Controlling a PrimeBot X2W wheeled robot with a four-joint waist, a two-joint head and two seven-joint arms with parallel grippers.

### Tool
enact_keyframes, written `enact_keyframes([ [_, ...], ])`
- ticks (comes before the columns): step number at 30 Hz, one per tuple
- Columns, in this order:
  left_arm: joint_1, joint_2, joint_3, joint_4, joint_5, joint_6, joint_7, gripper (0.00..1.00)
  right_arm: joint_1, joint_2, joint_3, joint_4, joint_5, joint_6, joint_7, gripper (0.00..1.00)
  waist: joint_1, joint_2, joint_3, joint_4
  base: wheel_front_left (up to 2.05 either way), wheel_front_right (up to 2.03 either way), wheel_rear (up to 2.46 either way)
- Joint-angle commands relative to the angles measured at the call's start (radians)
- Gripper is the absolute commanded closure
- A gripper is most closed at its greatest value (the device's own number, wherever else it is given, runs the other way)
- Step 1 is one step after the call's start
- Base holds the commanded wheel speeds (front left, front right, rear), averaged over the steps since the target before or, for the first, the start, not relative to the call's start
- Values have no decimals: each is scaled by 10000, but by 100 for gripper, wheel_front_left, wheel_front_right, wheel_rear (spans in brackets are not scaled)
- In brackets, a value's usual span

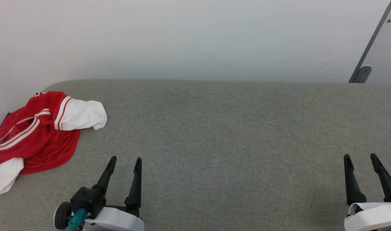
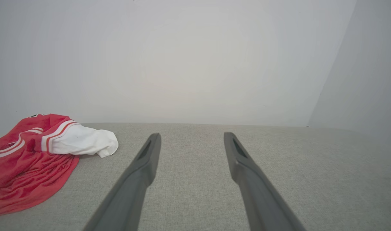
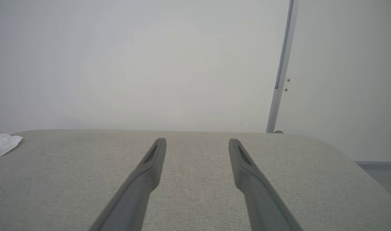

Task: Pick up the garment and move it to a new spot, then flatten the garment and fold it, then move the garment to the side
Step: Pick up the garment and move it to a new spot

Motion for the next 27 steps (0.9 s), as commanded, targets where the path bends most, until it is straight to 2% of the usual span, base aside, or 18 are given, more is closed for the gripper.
enact_keyframes([
  [1, 25, -5, 11, 4, 28, -46, -4, 0, 159, 17, -24, -24, -70, -10, -32, 0, 0, 0, 0, 0, 0, 0, 0],
  [8, 13, -40, -1, 40, -99, -63, -4, 0, 149, 48, -19, 3, -107, -10, -20, 0, 0, 0, -6, 23, 0, 0, 0],
  [12, -85, -36, 88, 125, -207, -66, -4, 0, 174, 4, 61, -23, -57, -10, 57, 0, 0, 0, -31, 268, 0, 0, 0],
  [19, -356, -2, 365, 494, -307, 112, -4, 0, 49, -104, 336, 75, 134, -10, 160, 0, 0, 0, -135, 1387, 0, 0, 0],
  [20, -356, -2, 365, 494, -307, 112, -4, 0, 49, -104, 336, 75, 134, -10, 160, 0, 0, 0, -135, 1387, 0, 0, 0],
  [22, -427, 5, 498, 610, -383, 258, -4, 0, -98, -145, 613, 180, 247, -10, 194, 0, 0, 0, -182, 1952, 0, 0, 0],
  [23, -427, 5, 498, 610, -383, 258, -4, 0, -98, -145, 613, 180, 247, -10, 194, 0, 0, 0, -182, 1952, 0, 0, 0],
  [27, -570, 14, 701, 741, -496, 497, 20, 0, -301, -218, 982, 303, 318, -10, 218, 0, 0, 0, -251, 2763, 0, 0, 0],
])
